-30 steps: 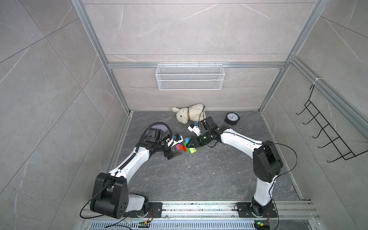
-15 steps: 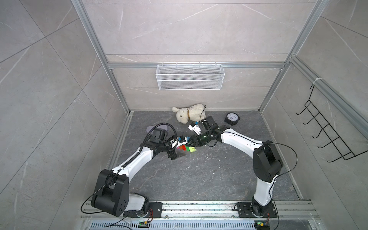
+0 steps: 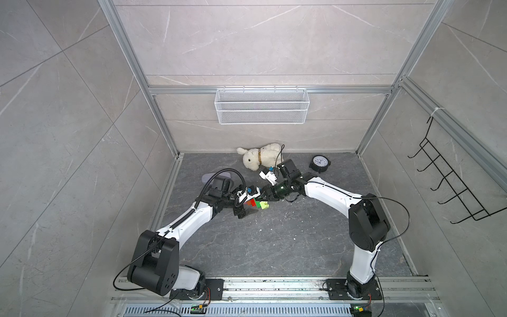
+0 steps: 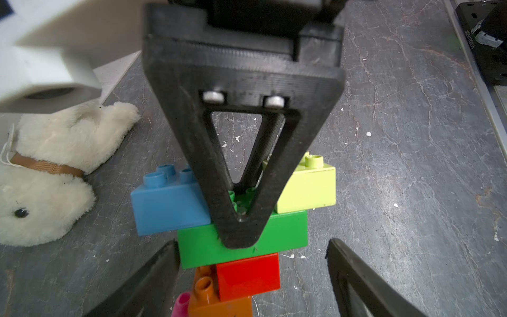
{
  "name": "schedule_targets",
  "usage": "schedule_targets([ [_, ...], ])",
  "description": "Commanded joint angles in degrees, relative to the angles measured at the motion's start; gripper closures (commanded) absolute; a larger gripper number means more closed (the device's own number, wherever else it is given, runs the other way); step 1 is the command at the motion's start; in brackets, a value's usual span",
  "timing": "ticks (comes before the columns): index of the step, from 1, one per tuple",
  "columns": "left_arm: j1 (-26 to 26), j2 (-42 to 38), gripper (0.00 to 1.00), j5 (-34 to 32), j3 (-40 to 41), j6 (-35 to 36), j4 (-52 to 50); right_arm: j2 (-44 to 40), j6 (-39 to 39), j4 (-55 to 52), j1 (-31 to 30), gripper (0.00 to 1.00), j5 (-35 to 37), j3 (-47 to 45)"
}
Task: Assemble the letter y with lego
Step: Place the lego brick at the center of the board.
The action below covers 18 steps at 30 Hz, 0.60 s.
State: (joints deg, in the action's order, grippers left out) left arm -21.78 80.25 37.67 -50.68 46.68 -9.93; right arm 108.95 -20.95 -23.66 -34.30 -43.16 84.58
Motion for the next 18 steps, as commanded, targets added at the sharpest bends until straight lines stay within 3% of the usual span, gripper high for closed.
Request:
schedule_targets([
  [1, -0.36, 0.52, 0.13, 0.20, -0.40, -1.62, 2.66, -2.01, -0.74, 1.32, 0.26, 0.81, -1.55, -0.54],
  [18, -1.59, 1.57, 0.19, -1.24, -0.23, -4.39, 5.72, -2.26, -1.90, 2.55, 0.46, 0.81, -2.30, -1.41],
])
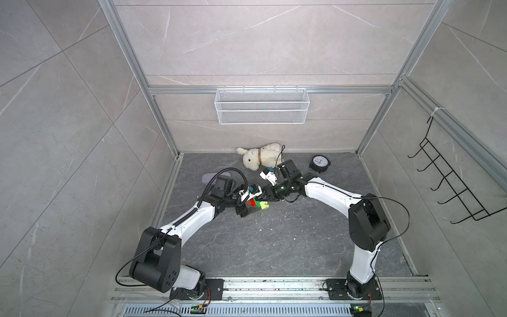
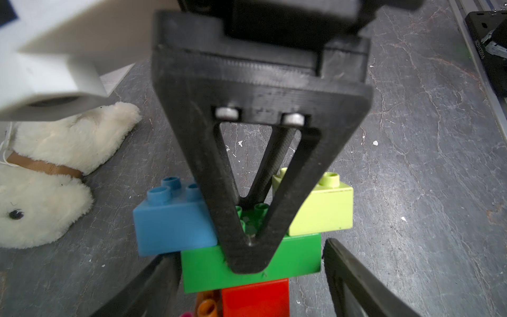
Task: Assemble the letter y with lego
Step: Place the lego brick at the center of the board.
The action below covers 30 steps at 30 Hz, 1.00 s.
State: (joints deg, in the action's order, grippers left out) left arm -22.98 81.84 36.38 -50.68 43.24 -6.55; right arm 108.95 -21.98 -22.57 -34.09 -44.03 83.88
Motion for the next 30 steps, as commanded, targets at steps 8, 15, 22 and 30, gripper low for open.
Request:
schedule_targets([
  [8, -0.90, 0.07, 0.25, -0.14, -0.04, -0.72, 2.94, -2.31, -1.09, 1.82, 0.25, 0.81, -2.02, -1.07],
  [15, -1.21, -0.11, 0.35, -0.22, 0.08, -0.21, 2.94, -2.55, -1.10, 2.04, 0.34, 0.80, -1.96, -1.42],
  [22, -1.28, -0.10, 0.42, -0.87, 0.14, -0.68, 2.95, -2.95, -1.39, 2.14, 0.51, 0.78, -1.96, -1.30],
  [30, -1.27, 0.29, 0.45, -1.47, 0.27, -3.32, 3.03, -3.91, -1.29, 0.71, 0.86, 0.51, -0.75, -1.12],
])
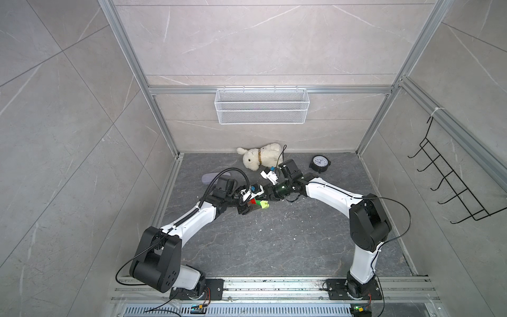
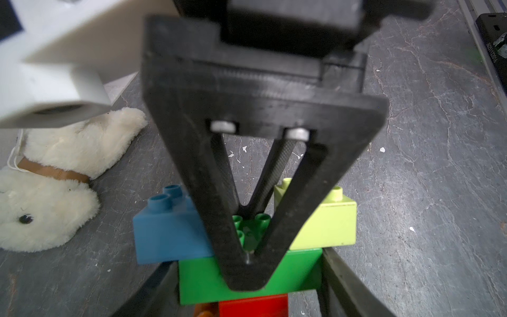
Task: Assemble the letter y with lego
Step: Place the lego brick at the center of the board.
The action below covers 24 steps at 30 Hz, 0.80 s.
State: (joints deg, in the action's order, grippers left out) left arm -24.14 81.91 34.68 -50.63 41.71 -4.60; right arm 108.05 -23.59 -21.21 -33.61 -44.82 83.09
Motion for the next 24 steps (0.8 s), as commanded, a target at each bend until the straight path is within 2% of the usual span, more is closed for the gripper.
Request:
schedule_targets([
  [1, -0.08, 0.27, 0.45, 0.22, 0.25, -2.39, 1.02, -3.26, 0.50, -1.04, 0.47, 0.48, 0.38, -0.31],
  [9, -0.12, 1.04, 0.46, -2.41, -0.39, -8.89, 0.13, -5.77, 1.60, -5.32, 1.85, 0.40, 4.21, 0.16],
  [17, -0.42, 2.96, 0.46, -8.37, -6.31, -26.25, -9.08, -12.10, 0.81, -6.48, 4.18, 0.37, 16.61, -0.28],
  [24, -1.61, 6.53, 0.46, -18.21, -11.80, -42.41, -15.20, -16.57, -3.55, -2.55, 4.50, 0.37, 25.83, -5.22],
])
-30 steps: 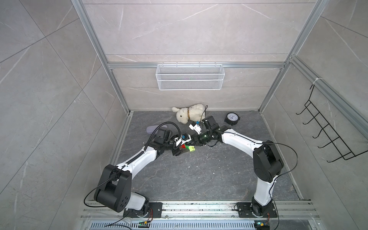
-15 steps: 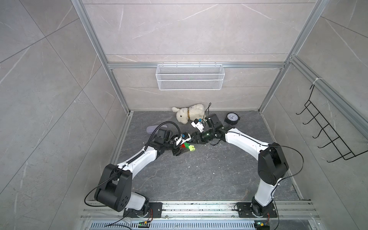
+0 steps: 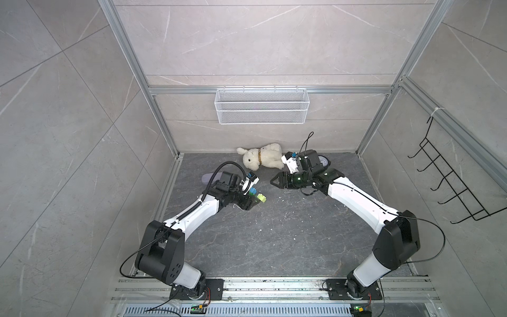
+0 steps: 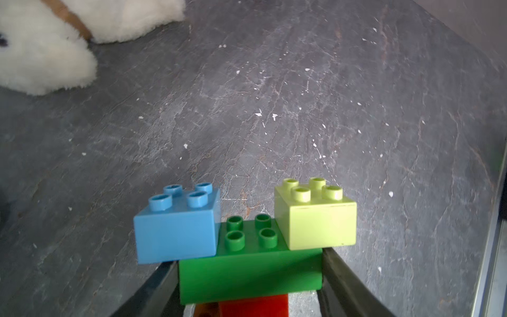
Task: Assemble the letter y with lego
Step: Place the lego brick at the center of the board.
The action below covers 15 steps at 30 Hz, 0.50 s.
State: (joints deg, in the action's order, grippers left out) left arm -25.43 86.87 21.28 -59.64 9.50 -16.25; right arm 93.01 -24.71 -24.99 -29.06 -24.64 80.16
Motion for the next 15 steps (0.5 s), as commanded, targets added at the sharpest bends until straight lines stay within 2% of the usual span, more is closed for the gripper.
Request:
schedule_targets([
  [1, -0.30, 2.33, 0.46, -5.76, -3.76, -12.53, -3.87, -2.04, -2.91, 1.78, -0.04, 0.37, 6.19, -3.03],
  [5, -1.05, 5.91, 0.47, -8.90, -7.60, -20.43, -6.66, -3.14, -3.89, 3.04, -0.03, 0.37, 7.32, -4.77],
  [15, -4.37, 11.84, 0.47, -19.91, -13.76, -30.23, -10.89, -7.27, -7.39, 8.27, -0.03, 0.38, 8.74, -11.66],
])
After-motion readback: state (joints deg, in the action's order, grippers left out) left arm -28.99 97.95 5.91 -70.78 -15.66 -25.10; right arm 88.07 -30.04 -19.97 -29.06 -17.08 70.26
